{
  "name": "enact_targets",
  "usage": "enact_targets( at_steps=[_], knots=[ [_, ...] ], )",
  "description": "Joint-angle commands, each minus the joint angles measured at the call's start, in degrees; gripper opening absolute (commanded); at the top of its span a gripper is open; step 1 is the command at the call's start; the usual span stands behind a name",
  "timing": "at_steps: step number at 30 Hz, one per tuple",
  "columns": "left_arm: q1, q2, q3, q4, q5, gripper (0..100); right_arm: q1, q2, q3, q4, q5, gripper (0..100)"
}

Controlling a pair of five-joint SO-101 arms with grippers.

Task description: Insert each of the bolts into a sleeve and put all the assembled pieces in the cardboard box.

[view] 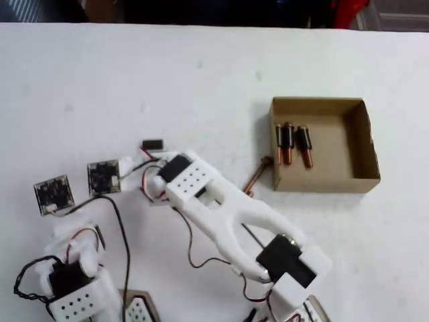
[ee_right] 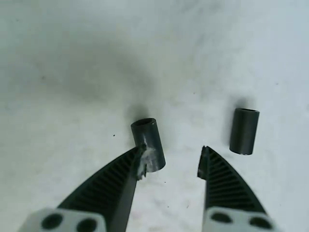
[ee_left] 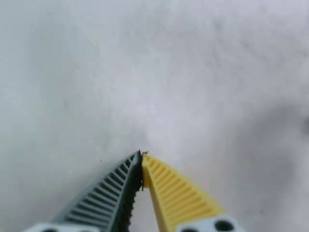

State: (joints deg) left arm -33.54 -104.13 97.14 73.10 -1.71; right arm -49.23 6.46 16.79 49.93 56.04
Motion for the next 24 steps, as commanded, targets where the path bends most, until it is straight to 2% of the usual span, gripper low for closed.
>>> enact_targets(
  at_steps=[1, 21, 24],
  knots=[
    [-0.31, -0.57, -0.09, 0.62, -0.53, 2, -0.22, -0.4, -2.64, -1.1, 0.62, 15.9],
    [-0.22, -0.57, -0.09, 0.62, -0.53, 2, 1.45, 12.09, -8.0, -0.66, 0.35, 15.7],
    [-0.22, -0.57, -0.09, 0.62, -0.53, 2, 1.45, 12.88, -8.09, -0.66, 0.26, 11.5]
  ],
)
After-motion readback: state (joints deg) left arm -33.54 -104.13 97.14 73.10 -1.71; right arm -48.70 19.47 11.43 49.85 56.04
